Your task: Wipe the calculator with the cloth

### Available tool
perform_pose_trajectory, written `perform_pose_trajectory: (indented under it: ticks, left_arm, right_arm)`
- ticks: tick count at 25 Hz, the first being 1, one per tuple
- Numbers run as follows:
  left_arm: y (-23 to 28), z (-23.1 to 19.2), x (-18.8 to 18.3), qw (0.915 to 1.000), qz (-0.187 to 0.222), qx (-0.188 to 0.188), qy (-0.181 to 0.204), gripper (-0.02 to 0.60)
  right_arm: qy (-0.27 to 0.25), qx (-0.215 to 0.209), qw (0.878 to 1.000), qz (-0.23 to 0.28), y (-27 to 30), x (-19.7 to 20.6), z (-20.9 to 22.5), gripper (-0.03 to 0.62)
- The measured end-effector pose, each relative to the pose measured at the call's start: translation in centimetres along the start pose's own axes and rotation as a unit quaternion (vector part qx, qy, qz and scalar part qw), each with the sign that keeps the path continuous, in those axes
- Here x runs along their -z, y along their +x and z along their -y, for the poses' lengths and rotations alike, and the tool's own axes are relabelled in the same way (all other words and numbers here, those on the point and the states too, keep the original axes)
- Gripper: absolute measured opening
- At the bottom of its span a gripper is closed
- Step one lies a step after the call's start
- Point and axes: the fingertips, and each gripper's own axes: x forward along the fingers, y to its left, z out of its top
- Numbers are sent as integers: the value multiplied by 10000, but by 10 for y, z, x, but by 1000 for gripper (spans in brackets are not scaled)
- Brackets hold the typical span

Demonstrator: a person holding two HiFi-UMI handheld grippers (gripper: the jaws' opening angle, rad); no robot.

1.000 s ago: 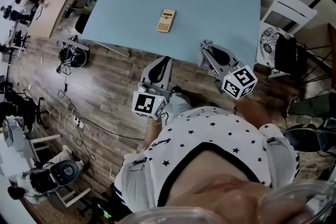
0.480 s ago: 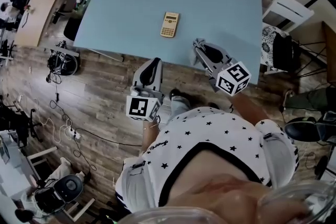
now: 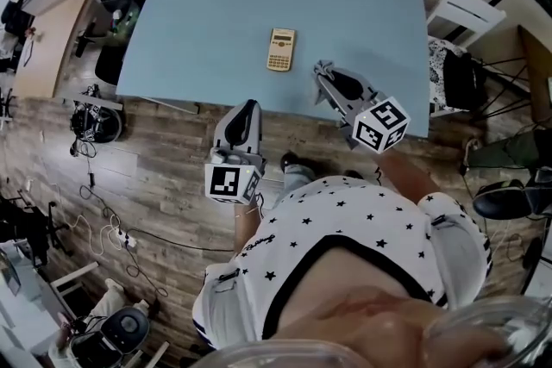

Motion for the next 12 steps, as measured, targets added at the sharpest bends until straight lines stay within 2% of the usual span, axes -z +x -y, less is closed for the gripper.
perform_pose_trajectory:
  ticks: [12]
  left_arm:
    - [16,-53,-6,9997,-17,249,57,40]
  right_arm:
    - [82,322,9994,128,46,-8,8,52]
